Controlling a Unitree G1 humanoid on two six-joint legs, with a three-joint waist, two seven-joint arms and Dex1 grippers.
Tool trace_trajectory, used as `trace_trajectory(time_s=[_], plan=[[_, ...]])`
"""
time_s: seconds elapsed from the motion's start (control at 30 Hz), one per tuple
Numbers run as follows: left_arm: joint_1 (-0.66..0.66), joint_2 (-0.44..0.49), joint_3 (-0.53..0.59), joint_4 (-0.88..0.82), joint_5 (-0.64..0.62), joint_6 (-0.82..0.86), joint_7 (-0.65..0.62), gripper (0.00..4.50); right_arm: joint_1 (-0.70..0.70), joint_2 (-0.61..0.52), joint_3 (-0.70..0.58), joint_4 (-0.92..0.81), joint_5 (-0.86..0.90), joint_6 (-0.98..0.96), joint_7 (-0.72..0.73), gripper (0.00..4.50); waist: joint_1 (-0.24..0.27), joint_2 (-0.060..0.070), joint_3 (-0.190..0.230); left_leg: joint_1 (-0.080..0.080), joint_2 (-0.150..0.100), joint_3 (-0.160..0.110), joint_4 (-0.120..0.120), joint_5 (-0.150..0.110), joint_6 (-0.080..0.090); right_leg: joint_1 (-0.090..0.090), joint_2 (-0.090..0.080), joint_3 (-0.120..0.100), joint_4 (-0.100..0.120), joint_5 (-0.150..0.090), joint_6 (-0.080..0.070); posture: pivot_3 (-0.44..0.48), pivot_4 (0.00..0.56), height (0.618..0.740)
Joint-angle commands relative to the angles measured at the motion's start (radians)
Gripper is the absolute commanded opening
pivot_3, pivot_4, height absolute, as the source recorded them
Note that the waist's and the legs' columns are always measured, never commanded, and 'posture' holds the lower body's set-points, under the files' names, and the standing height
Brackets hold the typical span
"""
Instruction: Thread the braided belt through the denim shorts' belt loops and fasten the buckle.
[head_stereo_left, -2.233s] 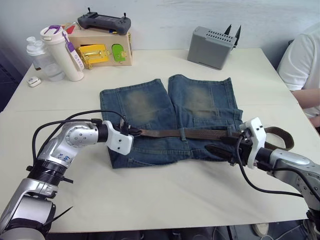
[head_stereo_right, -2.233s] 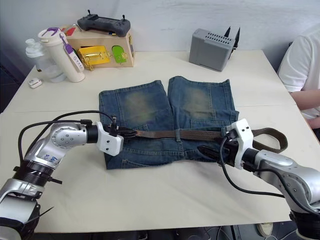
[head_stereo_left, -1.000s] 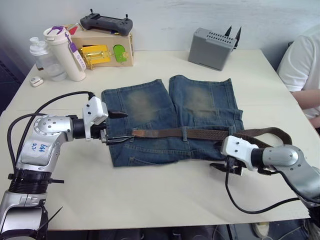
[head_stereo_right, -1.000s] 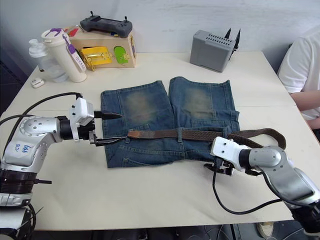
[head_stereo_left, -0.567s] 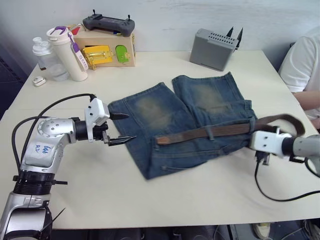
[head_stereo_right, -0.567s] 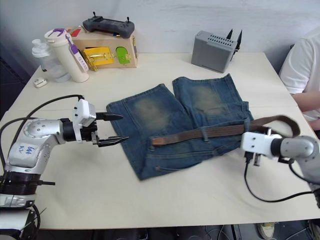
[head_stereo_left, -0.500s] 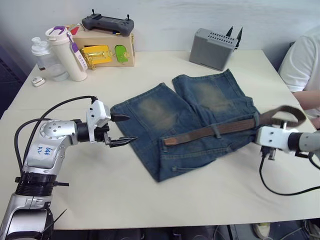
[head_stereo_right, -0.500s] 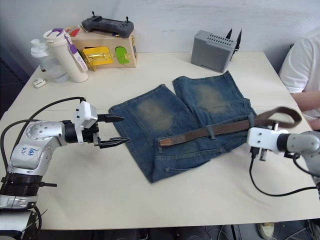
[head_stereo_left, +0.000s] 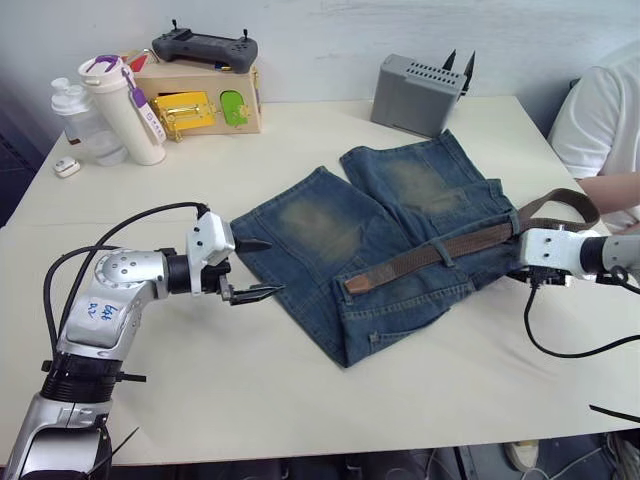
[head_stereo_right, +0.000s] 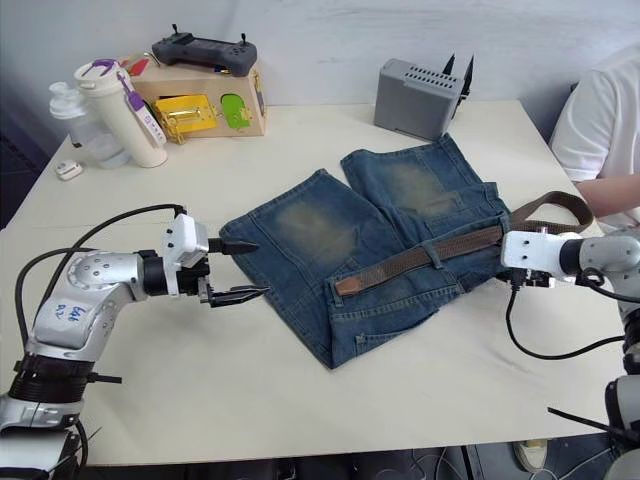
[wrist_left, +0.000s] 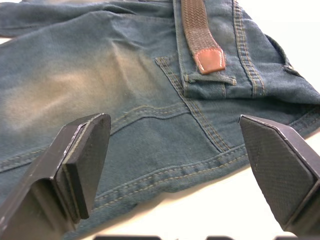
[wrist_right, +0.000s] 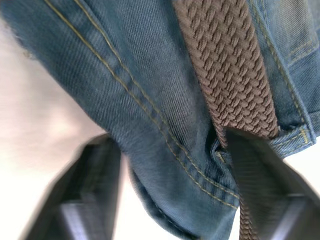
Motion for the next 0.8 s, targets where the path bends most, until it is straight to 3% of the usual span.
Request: trace_trajectory(time_s=[0.03, 0.13, 0.2, 0.27, 0.33, 0.37, 0.47, 0.53, 0.67, 0.8], plan=[[-0.005, -0.002, -0.001, -0.036, 0.0, -0.003, -0.005, 4.5, 0.085, -0.052, -0.154, -0.288, 0.227, 0.313, 0.088, 4.46, 0.001, 0.0, 0.0, 0.0, 0.0, 0.0, 0.0, 0.0, 0.0, 0.0, 0.0, 0.0, 0.0, 0.0, 0.0, 0.0, 0.15, 0.735], [-0.026, -0.016, -0.02, -0.02, 0.006, -0.008, -0.013, 4.5, 0.246, 0.008, -0.294, -0.67, 0.508, 0.786, -0.021, 4.46, 0.0, 0.0, 0.0, 0.001, 0.001, -0.001, 0.0, 0.0, 0.0, 0.001, 0.0, -0.001, 0.0, 0.0, 0.0, 0.0, 0.15, 0.735], [-0.032, -0.02, -0.024, -0.016, 0.008, -0.009, -0.017, 4.5, 0.316, 0.037, -0.365, -0.834, 0.593, 0.979, -0.113, 4.46, 0.0, 0.0, 0.0, 0.0, 0.002, -0.003, 0.0, 0.0, -0.002, 0.001, 0.0, -0.001, 0.001, 0.0, 0.0, 0.0, 0.15, 0.735], [-0.047, -0.028, -0.033, -0.002, 0.015, -0.016, -0.018, 4.5, 0.411, 0.146, -0.463, -1.048, 0.876, 1.258, -0.289, 4.46, 0.005, 0.0, 0.0, 0.0, 0.001, -0.003, 0.0, 0.0, -0.002, 0.001, 0.0, -0.001, 0.001, 0.0, 0.0, 0.0, 0.15, 0.735], [-0.054, -0.033, -0.036, 0.006, 0.02, -0.02, -0.021, 4.5, 0.451, 0.209, -0.524, -1.161, 1.035, 1.431, -0.408, 4.46, 0.011, 0.0, 0.0, -0.001, 0.001, -0.004, -0.001, 0.0, -0.002, 0.001, 0.001, -0.002, 0.0, 0.0, 0.0, 0.0, 0.15, 0.735], [-0.056, -0.034, -0.037, 0.006, 0.021, -0.018, -0.023, 4.5, 0.483, 0.259, -0.525, -1.185, 1.218, 1.483, -0.527, 4.46, 0.013, 0.0, 0.0, -0.002, 0.001, -0.004, -0.001, 0.0, -0.002, 0.0, 0.001, -0.002, 0.0, 0.0, 0.0, 0.0, 0.15, 0.735], [-0.059, -0.037, -0.04, 0.003, 0.022, -0.013, -0.026, 4.5, 0.57, 0.383, -0.493, -1.227, 1.622, 1.521, -0.829, 4.46, 0.018, -0.002, -0.001, -0.001, 0.001, -0.005, 0.0, 0.0, -0.002, 0.001, 0.0, -0.002, 0.0, 0.0, 0.0, 0.0, 0.15, 0.735], [-0.058, -0.038, -0.041, -0.001, 0.024, -0.009, -0.027, 4.5, 0.622, 0.432, -0.444, -1.225, 1.786, 1.479, -0.998, 4.46, 0.019, -0.002, -0.001, -0.002, 0.001, -0.005, 0.0, -0.001, -0.001, 0.001, 0.0, -0.002, 0.0, 0.0, 0.0, 0.0, 0.15, 0.735], [-0.053, -0.033, -0.035, -0.011, 0.026, -0.003, -0.027, 4.5, 0.647, 0.501, -0.383, -1.205, 1.942, 1.384, -1.216, 4.46, 0.018, -0.002, -0.001, -0.003, 0.0, -0.004, 0.0, -0.001, 0.0, 0.0, 0.0, -0.002, -0.001, 0.0, 0.001, 0.0, 0.15, 0.735], [-0.043, -0.026, -0.027, -0.026, 0.026, 0.004, -0.021, 4.5, 0.633, 0.561, -0.333, -1.177, 1.995, 1.315, -1.332, 4.46, 0.015, -0.002, -0.001, -0.003, 0.0, -0.004, -0.001, -0.001, 0.0, 0.0, 0.001, -0.002, -0.003, 0.001, 0.001, 0.0, 0.15, 0.735]])
